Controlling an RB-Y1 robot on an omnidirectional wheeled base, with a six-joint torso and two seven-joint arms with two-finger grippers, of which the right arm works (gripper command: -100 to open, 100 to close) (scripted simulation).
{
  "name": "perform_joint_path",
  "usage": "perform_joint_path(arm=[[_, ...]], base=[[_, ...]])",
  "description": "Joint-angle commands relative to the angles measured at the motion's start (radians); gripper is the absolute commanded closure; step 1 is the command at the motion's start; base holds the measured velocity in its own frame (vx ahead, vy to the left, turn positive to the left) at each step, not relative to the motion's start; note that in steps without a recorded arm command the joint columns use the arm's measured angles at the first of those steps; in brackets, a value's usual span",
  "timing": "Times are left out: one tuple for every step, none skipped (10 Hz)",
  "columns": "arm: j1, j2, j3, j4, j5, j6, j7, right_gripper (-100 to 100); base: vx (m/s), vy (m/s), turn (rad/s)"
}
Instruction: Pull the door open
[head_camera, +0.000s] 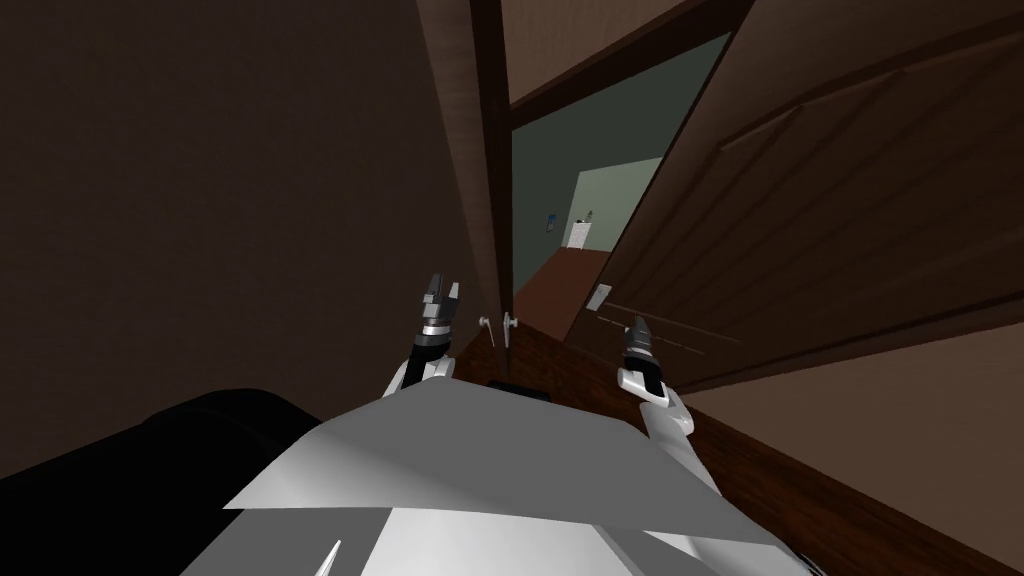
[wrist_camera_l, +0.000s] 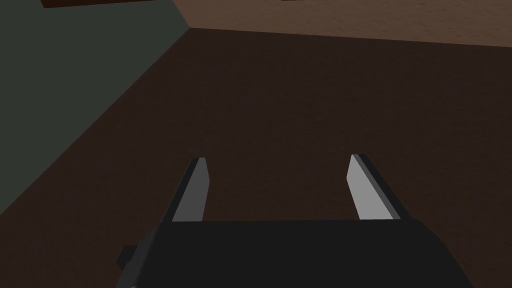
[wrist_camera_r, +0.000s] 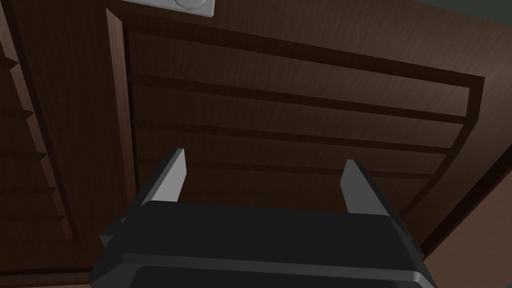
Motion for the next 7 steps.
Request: perform_joint_path(arm=[[-0.021, -0.007, -0.010, 0.039, -0.001, 0.008, -0.003, -100], [-0.021, -0.007, -0.010, 0.039, -0.001, 0.008, -0.003, -100], [-0.046, -0.018, -0.025, 0.075, -0.002, 0.008, -0.008, -100], [-0.046, -0.018, -0.025, 0.088, -0.002, 0.008, -0.008, -100], [-0.069, -0.028, -0.039, 0.128, -0.003, 0.008, -0.013, -100], [-0.069, -0.028, -0.039, 0.134, -0.003, 0.008, -0.013, -100], [-0.093, -0.038, -0.053, 0.172, -0.005, 0.008, -0.017, -100]], base=[[0.056, -0.026, 0.066], [0.023, -0.011, -0.019], [0.033, -0.011, 0.113], [0.036, -0.016, 0.086], [0.041, -0.015, 0.142], [0.037, -0.018, 0.053], [0.045, -0.020, 0.092]])
